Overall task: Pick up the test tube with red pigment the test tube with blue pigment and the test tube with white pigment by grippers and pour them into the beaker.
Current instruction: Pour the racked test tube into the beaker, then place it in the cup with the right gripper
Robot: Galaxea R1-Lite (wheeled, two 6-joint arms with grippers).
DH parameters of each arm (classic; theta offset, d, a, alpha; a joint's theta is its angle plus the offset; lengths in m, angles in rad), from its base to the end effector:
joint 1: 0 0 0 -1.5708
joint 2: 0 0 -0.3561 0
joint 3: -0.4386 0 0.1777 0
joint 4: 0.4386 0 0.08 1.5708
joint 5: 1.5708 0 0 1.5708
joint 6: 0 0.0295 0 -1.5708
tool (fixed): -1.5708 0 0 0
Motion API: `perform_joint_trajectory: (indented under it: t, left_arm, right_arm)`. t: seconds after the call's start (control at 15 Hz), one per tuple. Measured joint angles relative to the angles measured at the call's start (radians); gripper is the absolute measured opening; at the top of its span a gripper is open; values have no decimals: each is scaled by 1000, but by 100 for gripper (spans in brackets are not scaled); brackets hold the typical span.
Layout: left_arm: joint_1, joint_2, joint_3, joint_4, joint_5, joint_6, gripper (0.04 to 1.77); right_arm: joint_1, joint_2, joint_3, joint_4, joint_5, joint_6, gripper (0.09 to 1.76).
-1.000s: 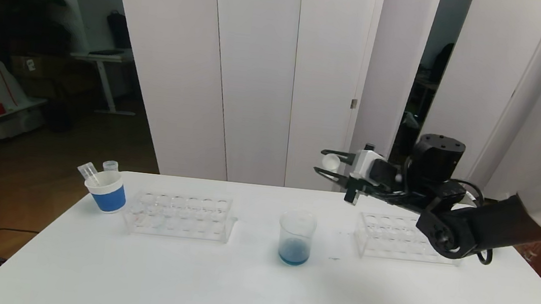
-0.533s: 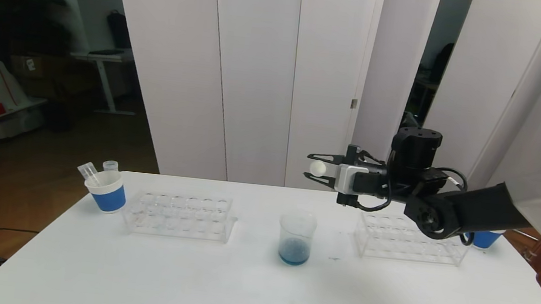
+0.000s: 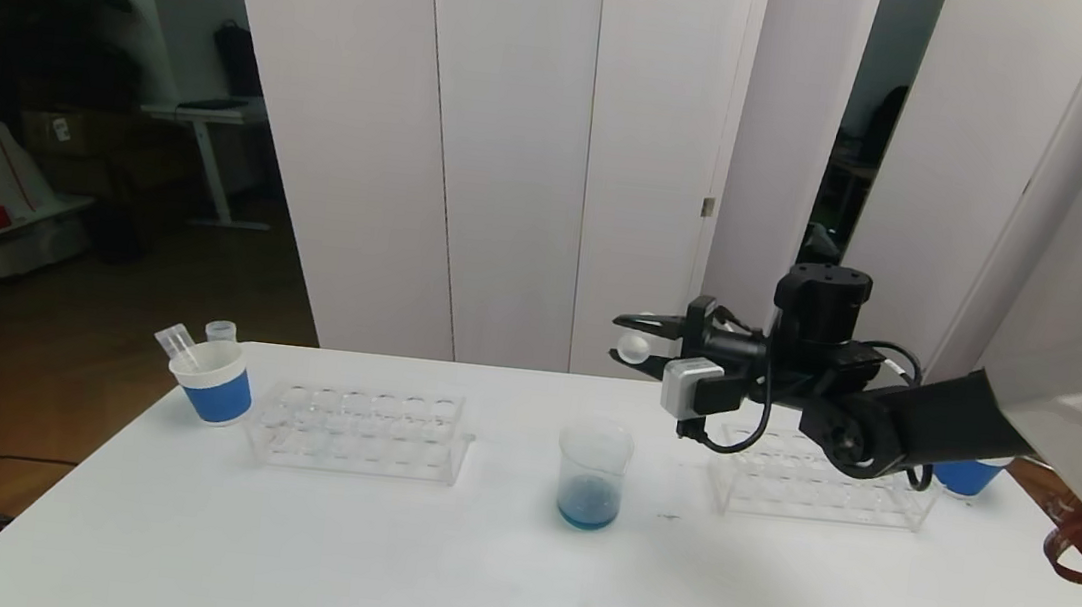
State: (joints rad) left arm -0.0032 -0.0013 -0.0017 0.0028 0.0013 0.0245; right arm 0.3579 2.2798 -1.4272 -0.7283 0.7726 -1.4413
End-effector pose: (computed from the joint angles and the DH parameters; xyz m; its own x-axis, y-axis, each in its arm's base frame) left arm -0.0859 0.0003 0.0755 1.0000 -0.0019 0.0002 0.0019 0.9997 0.0245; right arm 0.4563 0.1926 0.1863 0.4210 0.9027 -0.0888 -0.2313 0.0122 -0.9728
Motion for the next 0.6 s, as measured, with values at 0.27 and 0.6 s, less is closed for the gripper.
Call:
perform_joint_trajectory:
  t: [0.27, 0.6]
  left_arm:
    - [0, 0, 0, 0, 0, 0, 173]
    - [0, 0, 0, 0, 0, 0, 173]
  right_arm:
    - [15, 37, -59, 2, -8, -47, 57]
    - [28, 71, -95, 3, -11, -121, 57]
